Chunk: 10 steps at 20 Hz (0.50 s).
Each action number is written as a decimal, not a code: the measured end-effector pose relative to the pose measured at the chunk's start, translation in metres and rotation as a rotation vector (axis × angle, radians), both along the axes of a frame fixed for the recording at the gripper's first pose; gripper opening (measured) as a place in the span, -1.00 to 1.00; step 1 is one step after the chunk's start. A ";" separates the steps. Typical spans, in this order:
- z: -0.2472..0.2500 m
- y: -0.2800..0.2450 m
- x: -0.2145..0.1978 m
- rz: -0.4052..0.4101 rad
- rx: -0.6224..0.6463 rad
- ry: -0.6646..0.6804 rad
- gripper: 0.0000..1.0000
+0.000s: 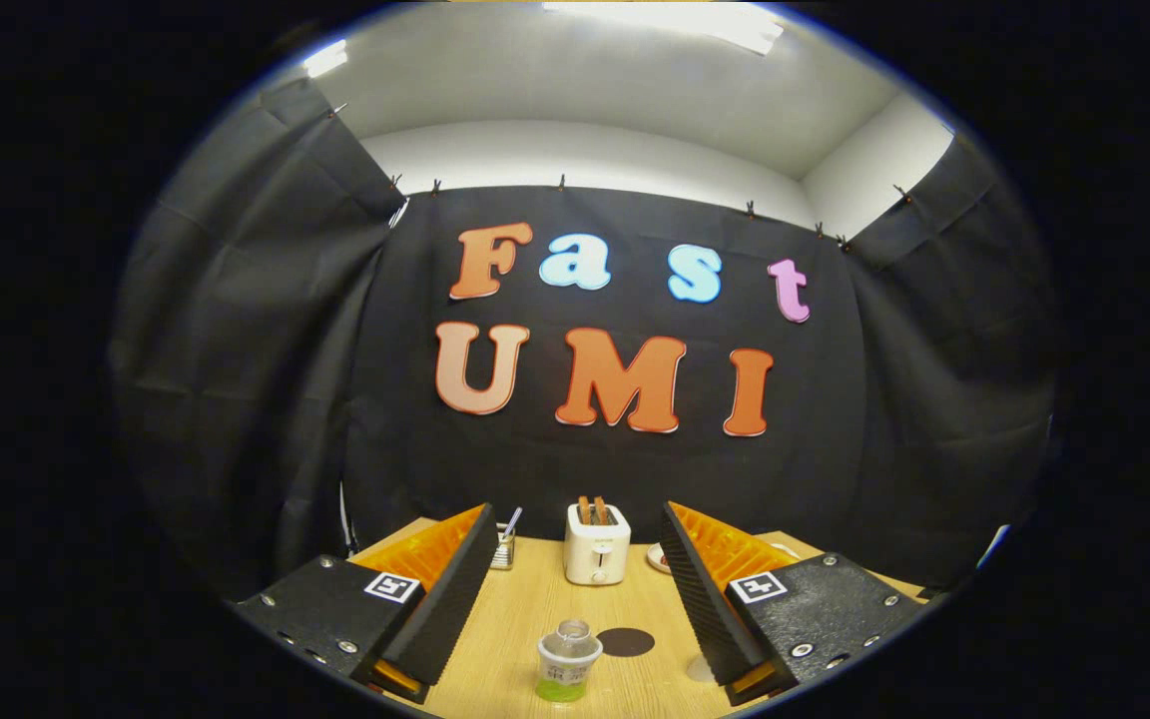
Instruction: Take the bottle from table, then pour the juice into the cup, finally place the bottle on the coaster
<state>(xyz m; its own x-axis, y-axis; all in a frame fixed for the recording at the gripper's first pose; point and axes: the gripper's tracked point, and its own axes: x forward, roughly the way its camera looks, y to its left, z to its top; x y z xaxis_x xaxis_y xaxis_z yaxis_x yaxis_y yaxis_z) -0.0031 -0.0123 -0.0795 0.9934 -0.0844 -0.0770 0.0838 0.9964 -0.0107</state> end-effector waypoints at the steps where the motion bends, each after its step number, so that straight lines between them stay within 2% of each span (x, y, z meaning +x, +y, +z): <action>1: -0.009 -0.003 0.000 -0.014 -0.013 0.017 0.94; 3: -0.034 -0.006 0.000 -0.040 -0.025 0.053 0.94; 7: -0.101 0.000 0.003 -0.043 0.035 0.146 0.94; 10: -0.130 0.001 0.004 -0.042 0.059 0.165 0.89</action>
<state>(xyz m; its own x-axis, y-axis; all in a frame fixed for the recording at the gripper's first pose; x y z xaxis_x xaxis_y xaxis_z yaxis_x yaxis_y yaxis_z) 0.0009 -0.0111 -0.2090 0.9626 -0.1165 -0.2446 0.1277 0.9913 0.0305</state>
